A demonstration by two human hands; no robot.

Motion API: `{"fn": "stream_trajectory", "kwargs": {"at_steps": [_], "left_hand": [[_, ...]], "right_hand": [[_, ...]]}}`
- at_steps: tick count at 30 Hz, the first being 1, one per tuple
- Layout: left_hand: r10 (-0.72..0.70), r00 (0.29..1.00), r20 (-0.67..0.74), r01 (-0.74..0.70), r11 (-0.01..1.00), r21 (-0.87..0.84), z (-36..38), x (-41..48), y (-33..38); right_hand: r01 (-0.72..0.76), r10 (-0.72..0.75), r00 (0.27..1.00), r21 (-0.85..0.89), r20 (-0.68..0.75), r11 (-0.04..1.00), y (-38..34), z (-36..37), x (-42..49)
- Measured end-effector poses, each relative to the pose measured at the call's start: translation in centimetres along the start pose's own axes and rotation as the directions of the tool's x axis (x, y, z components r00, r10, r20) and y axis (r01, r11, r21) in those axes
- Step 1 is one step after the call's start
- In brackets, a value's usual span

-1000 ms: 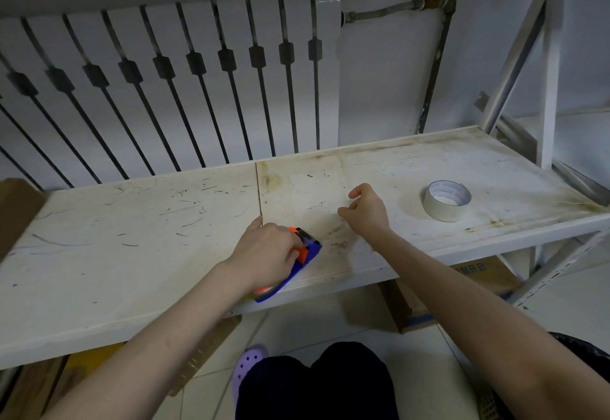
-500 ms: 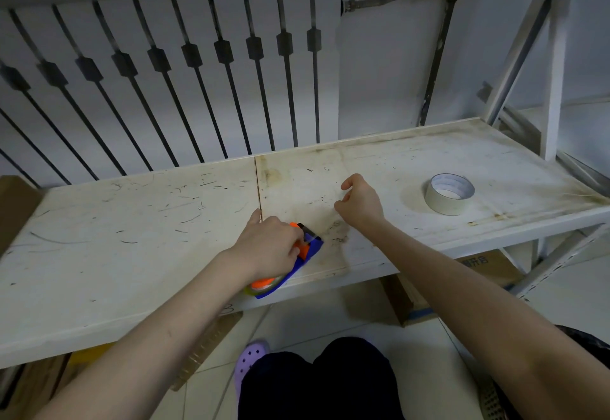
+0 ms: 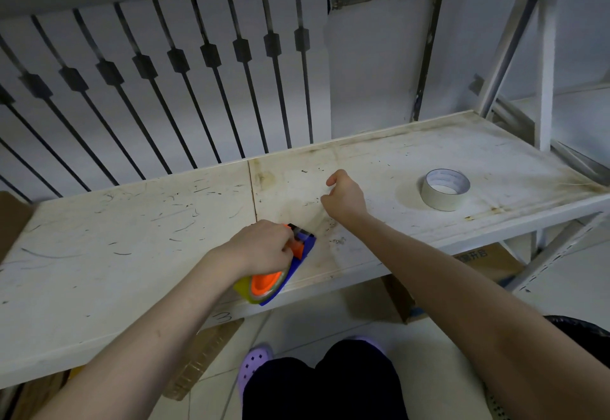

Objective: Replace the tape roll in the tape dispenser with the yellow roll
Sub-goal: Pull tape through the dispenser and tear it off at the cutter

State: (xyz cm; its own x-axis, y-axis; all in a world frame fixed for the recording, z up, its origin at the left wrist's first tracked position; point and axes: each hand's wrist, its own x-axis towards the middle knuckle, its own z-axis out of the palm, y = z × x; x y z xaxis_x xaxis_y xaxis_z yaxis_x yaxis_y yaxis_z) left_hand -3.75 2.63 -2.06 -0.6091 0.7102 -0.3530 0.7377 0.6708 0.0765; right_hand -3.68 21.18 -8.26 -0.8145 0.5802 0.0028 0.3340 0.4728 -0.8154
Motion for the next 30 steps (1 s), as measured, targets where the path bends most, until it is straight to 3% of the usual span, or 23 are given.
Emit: {"fn": "stream_trajectory", "kwargs": {"at_steps": [7, 15, 22, 30], "left_hand": [[0.023, 0.999, 0.028, -0.022, 0.999, -0.024, -0.7, 0.3, 0.0], [0.007, 1.0, -0.03, -0.01, 0.996, -0.087, -1.0, 0.8, -0.7], [-0.008, 1.0, 0.005, 0.008, 0.995, -0.098, -1.1, 1.1, -1.3], [-0.195, 0.981, -0.001, 0.19, 0.958, -0.214, -3.1, 2.6, -0.8]], "right_hand": [[0.012, -0.013, 0.999, 0.026, 0.044, 1.0, -1.2, 1.1, 0.8], [0.002, -0.003, 0.999, 0.028, 0.049, 1.0, -1.3, 2.1, 1.6], [-0.058, 0.058, 0.998, 0.15, 0.008, 0.987, -0.8, 3.2, 1.9], [-0.153, 0.145, 0.988, 0.35, 0.049, 0.924, -0.1, 2.7, 1.9]]}}
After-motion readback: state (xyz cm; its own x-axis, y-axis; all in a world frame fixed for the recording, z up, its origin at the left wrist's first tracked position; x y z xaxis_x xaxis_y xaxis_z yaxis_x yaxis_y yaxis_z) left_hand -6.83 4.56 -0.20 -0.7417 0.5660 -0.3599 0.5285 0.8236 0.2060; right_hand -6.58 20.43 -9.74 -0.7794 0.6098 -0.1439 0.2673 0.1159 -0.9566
